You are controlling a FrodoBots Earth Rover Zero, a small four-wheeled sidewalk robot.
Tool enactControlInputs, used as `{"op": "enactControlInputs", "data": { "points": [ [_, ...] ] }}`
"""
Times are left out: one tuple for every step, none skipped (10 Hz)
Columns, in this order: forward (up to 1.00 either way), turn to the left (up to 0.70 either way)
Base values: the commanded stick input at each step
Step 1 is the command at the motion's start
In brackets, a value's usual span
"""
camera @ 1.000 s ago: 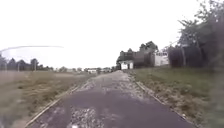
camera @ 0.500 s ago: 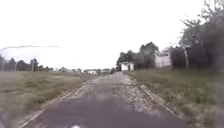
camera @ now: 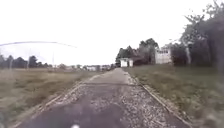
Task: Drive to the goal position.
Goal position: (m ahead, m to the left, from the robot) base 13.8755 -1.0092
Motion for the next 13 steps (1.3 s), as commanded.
{"op": "enactControlInputs", "data": {
  "points": [
    [1.0,0.0],
    [1.0,0.0],
    [1.0,0.0],
    [1.0,0.0],
    [1.0,0.0],
    [1.0,0.0],
    [1.0,0.0],
    [1.0,0.0],
    [1.0,0.0],
    [1.0,0.0],
    [1.0,0.0],
    [1.0,0.0],
    [1.0,0.0]
  ]
}}
